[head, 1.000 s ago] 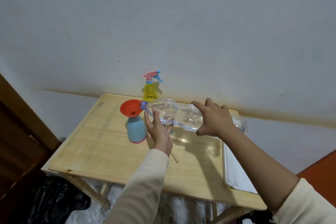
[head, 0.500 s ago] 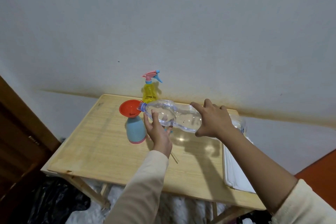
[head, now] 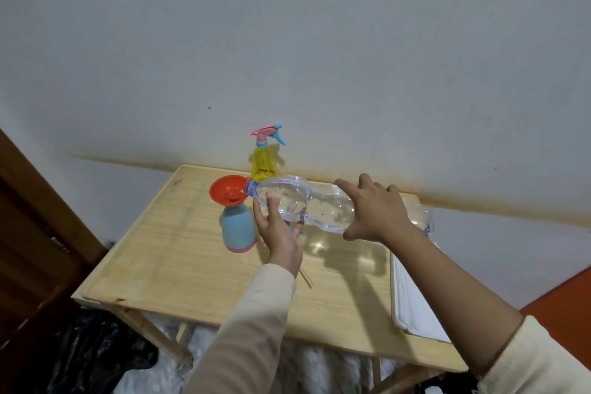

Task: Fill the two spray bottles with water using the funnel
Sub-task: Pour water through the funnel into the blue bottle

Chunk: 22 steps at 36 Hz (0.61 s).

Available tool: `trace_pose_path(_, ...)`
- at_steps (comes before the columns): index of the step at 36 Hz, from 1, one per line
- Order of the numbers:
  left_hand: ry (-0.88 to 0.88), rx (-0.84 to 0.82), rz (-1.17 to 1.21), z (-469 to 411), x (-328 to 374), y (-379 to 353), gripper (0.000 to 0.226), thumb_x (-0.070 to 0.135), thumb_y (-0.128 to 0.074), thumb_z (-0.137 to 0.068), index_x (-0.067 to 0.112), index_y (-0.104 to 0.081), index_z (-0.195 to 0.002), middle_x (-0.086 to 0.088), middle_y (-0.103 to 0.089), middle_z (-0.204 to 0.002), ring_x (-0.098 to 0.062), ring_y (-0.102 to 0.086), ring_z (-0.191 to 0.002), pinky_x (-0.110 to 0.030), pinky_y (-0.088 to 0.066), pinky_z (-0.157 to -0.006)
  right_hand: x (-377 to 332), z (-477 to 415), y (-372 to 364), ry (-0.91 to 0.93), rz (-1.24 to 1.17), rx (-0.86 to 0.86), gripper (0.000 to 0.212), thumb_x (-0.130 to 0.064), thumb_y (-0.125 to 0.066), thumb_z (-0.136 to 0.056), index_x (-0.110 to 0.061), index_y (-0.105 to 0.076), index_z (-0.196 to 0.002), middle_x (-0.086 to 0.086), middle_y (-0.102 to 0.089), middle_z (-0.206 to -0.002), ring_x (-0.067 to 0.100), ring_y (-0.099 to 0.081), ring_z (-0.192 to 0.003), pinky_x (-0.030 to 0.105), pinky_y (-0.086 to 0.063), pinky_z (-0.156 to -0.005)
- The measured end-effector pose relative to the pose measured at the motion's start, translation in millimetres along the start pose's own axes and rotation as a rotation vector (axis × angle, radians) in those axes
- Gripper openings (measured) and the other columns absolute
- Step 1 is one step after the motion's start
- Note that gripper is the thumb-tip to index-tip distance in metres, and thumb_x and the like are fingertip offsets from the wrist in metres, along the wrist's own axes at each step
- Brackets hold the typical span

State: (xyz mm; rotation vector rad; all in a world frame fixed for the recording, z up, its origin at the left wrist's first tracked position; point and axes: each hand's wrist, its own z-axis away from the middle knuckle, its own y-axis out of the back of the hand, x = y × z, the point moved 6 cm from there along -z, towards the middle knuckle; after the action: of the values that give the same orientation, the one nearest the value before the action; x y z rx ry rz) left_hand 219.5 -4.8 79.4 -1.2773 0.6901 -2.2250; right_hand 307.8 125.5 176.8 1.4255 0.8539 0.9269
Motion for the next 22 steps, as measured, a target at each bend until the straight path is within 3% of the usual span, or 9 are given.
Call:
trace_pose_path(7,-0.013,-0.004,-0.036,-1.9,0.4,2.9,0.056,0.041,-0.061,-0.090,0.044,-0.036,-0.140,0.005,-0.048,-0.142,-0.031,-0.050,-0.127,-0.037,-0.053,-0.072,1.1,1.1,-9.7,-0.005,-0.055,-0.004,0.093,-0.038,-0.071,-0.058,-0.038,-0.025,-0.139,0.003,-0.041,-0.118,0.026,-0.054,-0.099,0.037,-0.035,-0.087)
trace_pose_path(15,-0.043,-0.013,-0.076,-3.7,2.2,0.9,0.054,0.040,-0.062,-0.090,0.047,-0.037,-0.138,0.004,-0.050,-0.141,-0.028,-0.053,-0.125,-0.035,-0.054,-0.071,6.6,2.0,-22.8,-0.014,-0.155,0.030,0.095,-0.039,-0.072,-0.055,-0.040,-0.026,-0.139,0.001,-0.040,-0.114,0.023,-0.053,-0.096,0.035,-0.034,-0.080)
trace_pose_path(22,-0.228,-0.106,-0.212,6.7,19.3,-29.2,0.052,0.036,-0.060,-0.093,0.042,-0.038,-0.140,0.005,-0.050,-0.141,-0.020,-0.057,-0.120,-0.045,-0.053,-0.089,20.2,5.8,-39.2,-0.081,-0.362,0.064,0.100,-0.043,-0.075,-0.057,-0.038,-0.022,-0.141,0.000,-0.038,-0.113,0.023,-0.051,-0.100,0.035,-0.037,-0.086)
